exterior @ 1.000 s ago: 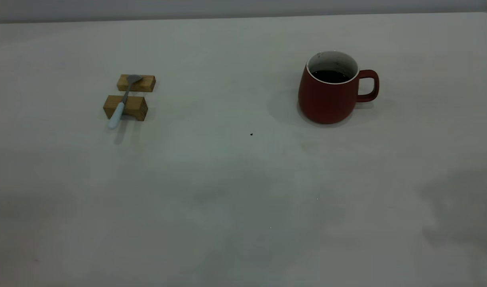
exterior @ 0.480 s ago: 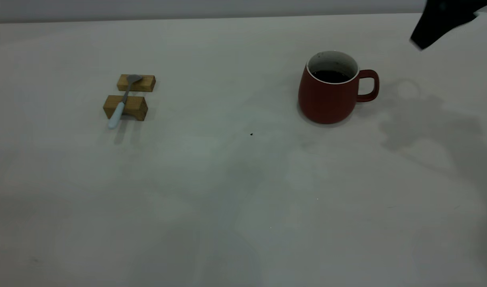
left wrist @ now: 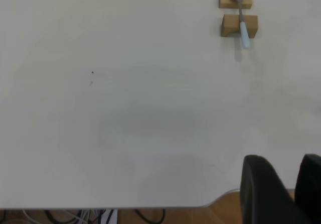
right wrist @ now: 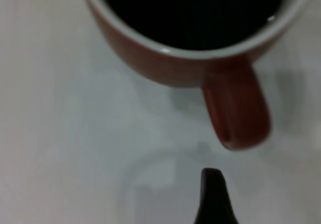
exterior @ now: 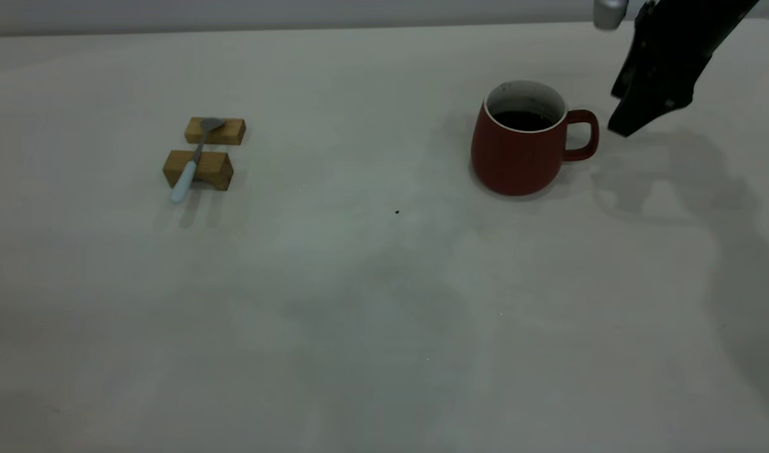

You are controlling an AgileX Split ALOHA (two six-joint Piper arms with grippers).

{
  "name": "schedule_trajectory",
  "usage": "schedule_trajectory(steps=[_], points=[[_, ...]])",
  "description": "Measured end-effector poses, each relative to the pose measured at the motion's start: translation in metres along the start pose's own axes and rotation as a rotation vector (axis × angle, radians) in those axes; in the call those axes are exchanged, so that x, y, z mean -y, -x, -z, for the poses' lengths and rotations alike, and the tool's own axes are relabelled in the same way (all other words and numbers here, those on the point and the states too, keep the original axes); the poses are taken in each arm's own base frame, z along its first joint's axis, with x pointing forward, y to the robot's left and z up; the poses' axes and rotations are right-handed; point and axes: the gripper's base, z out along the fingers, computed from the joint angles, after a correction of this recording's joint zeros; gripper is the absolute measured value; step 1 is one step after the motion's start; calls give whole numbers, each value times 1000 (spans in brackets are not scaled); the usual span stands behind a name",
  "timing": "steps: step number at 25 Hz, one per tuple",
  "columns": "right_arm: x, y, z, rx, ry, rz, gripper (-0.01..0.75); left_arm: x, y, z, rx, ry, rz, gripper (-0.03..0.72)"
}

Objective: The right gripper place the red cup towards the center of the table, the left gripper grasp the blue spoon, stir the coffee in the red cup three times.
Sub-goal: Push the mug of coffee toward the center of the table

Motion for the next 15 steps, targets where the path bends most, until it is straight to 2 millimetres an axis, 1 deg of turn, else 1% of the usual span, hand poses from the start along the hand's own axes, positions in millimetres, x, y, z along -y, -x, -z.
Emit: schedule_trajectory(steps=[4, 6, 12, 15], points=[[-1, 1, -13, 31, -8, 71, 572, 0, 0, 0, -1, 0, 0, 237], [-2, 6, -20, 49, -25, 88, 572, 0, 0, 0, -1, 0, 0, 237], [-15, 31, -40, 103, -16, 153, 572, 0, 0, 0, -1, 0, 0, 237], [-21, 48, -46, 127, -26, 176, 572, 0, 0, 0, -1, 0, 1, 237]])
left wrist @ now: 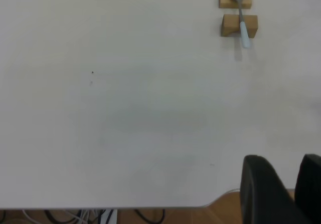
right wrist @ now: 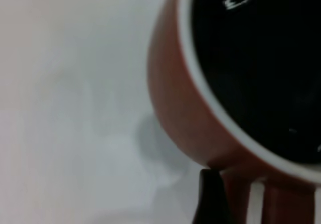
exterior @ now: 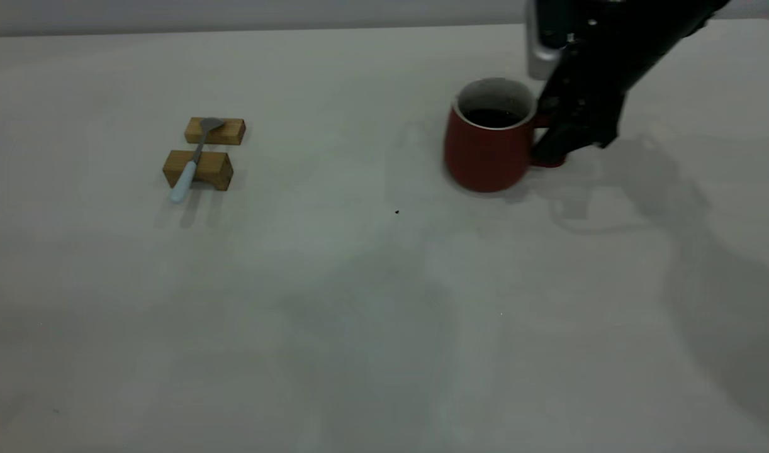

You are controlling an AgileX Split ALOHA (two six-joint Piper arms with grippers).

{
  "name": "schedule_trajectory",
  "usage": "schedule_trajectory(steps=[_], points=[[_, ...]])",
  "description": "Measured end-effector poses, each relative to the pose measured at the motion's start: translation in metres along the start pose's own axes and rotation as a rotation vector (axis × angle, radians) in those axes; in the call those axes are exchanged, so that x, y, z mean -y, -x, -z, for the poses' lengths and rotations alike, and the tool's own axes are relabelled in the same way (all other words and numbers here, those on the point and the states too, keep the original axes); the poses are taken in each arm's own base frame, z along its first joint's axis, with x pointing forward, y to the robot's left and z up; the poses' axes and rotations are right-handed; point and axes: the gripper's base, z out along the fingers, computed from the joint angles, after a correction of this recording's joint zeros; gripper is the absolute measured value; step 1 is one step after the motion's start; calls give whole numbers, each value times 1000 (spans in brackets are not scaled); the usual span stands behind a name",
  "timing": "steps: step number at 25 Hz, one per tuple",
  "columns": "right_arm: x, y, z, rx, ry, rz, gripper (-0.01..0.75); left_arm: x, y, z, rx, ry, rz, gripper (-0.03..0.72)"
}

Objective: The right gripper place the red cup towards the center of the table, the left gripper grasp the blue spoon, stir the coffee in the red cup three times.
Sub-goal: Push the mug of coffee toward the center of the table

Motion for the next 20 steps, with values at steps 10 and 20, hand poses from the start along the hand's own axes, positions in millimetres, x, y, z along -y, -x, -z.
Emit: schedule_trajectory(steps=[10, 20], points=[[-14, 61, -23, 49, -80, 33, 572, 0, 0, 0, 0, 0, 0, 237], [-26, 96, -33, 106, -111, 18, 572, 0, 0, 0, 0, 0, 0, 237]])
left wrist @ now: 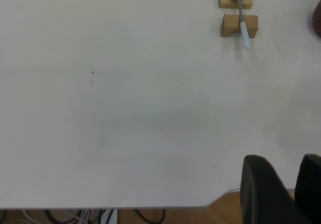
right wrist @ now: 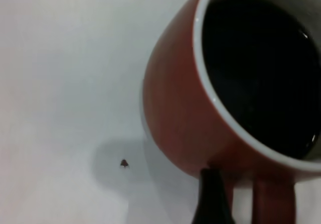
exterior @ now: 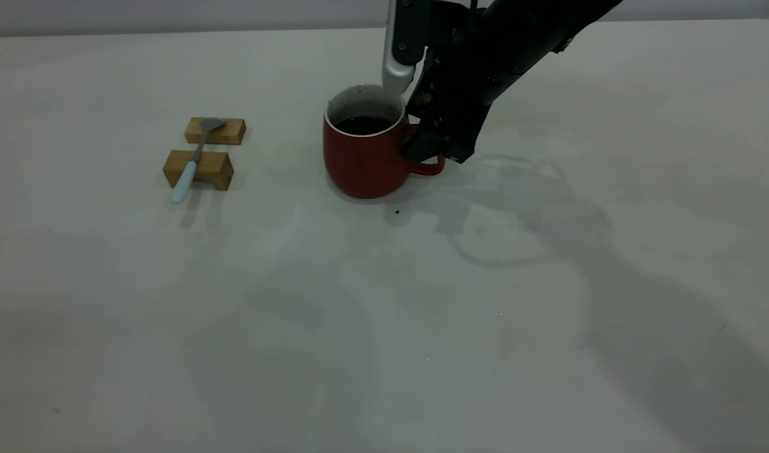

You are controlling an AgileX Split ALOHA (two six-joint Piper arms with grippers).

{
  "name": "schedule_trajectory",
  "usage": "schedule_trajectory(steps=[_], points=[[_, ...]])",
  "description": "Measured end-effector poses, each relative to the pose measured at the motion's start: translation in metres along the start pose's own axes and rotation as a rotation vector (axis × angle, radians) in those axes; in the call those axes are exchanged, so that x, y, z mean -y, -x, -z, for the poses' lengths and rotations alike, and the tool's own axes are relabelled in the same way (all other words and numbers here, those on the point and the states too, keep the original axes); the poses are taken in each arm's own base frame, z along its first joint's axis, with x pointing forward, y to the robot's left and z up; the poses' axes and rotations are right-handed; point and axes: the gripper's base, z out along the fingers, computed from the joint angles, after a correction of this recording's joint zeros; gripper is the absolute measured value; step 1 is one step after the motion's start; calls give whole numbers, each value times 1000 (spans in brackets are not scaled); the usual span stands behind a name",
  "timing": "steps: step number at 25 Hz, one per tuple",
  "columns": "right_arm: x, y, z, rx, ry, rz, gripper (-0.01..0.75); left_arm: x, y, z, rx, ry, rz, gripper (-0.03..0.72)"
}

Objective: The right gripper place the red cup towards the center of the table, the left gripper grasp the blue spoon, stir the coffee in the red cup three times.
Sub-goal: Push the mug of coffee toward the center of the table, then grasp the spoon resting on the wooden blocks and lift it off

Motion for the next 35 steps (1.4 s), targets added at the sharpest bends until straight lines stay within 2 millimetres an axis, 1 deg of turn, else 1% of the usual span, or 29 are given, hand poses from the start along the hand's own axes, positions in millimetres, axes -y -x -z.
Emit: schedule_trajectory(steps=[3, 6, 7, 9, 10, 13, 15, 16, 18, 19, 20, 22, 25, 27, 30, 33, 35], points=[[8, -5, 8, 7, -7, -95, 572, 0, 0, 0, 0, 0, 0, 237], [19, -4, 28, 41, 8, -218, 572, 0, 0, 0, 0, 0, 0, 237], [23, -1, 36, 62, 23, -270, 572, 0, 0, 0, 0, 0, 0, 237], [25, 12, 54, 112, 78, -363, 572, 0, 0, 0, 0, 0, 0, 237], [24, 20, 61, 138, 131, -417, 572, 0, 0, 0, 0, 0, -1, 237], [14, 48, 93, 206, 347, -578, 572, 0, 0, 0, 0, 0, -2, 237], [7, 66, 123, 217, 509, -654, 572, 0, 0, 0, 0, 0, -1, 237], [6, 73, 137, 199, 546, -678, 572, 0, 0, 0, 0, 0, -1, 237], [6, 78, 163, 68, 545, -805, 572, 0, 0, 0, 0, 0, -1, 237], [6, 79, 178, -7, 512, -854, 572, 0, 0, 0, 0, 0, -1, 237], [4, 74, 190, -111, 458, -910, 572, 0, 0, 0, 0, 0, -1, 237], [0, 67, 222, -276, 300, -995, 572, 0, 0, 0, 0, 0, -1, 237], [-17, 57, 267, -394, 105, -1091, 572, 0, 0, 0, 0, 0, -1, 237], [-39, 50, 293, -429, 42, -1134, 572, 0, 0, 0, 0, 0, -1, 237], [-76, 31, 318, -460, 18, -1201, 572, 0, 0, 0, 0, 0, -1, 237], [-113, 1, 339, -492, -5, -1274, 572, 0, 0, 0, 0, 0, -1, 237], [-139, -17, 348, -505, -29, -1311, 572, 0, 0, 0, 0, 0, -1, 237]])
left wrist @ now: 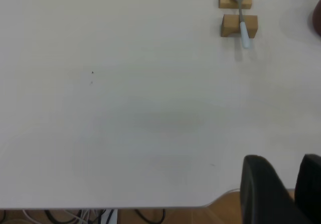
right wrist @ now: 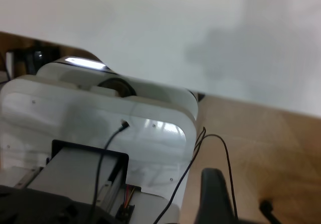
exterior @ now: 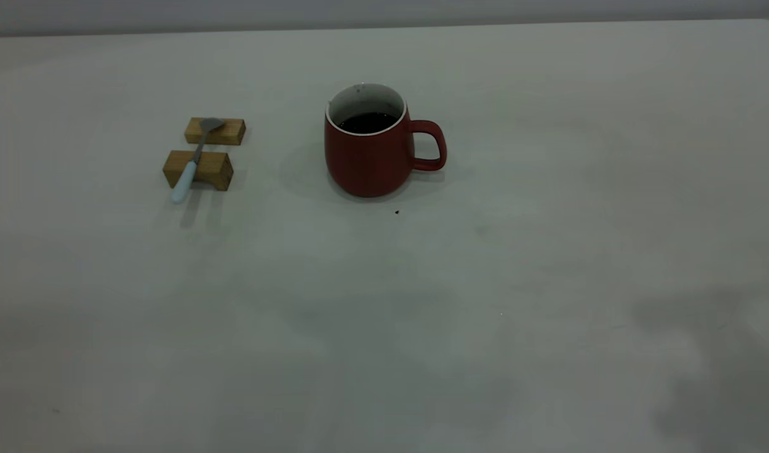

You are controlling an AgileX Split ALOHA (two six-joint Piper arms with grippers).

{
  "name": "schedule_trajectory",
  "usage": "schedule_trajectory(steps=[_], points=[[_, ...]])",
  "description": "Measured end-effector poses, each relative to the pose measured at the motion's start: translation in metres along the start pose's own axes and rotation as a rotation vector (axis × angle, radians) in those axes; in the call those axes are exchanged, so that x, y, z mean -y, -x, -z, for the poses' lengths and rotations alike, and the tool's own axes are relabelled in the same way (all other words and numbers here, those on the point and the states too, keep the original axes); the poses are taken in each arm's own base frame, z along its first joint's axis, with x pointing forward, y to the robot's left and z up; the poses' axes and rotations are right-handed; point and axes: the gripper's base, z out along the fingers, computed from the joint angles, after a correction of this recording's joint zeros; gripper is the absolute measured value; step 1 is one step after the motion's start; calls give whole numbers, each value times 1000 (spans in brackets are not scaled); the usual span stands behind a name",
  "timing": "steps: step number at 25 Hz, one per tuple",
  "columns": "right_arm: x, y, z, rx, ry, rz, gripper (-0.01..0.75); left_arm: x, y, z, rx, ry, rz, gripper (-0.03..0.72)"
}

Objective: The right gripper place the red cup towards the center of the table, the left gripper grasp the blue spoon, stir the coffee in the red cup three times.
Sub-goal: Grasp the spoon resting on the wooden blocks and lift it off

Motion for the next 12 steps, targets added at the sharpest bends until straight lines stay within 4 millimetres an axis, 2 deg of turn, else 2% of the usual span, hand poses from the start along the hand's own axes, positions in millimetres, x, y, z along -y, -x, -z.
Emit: schedule_trajectory(steps=[6, 10, 12], points=[[19, -66, 1, 157, -86, -83, 572, 0, 0, 0, 0, 0, 1, 237], [18, -93, 2, 285, -134, -77, 572, 0, 0, 0, 0, 0, 1, 237], [16, -103, 9, 365, -143, -75, 572, 0, 0, 0, 0, 0, 1, 237]])
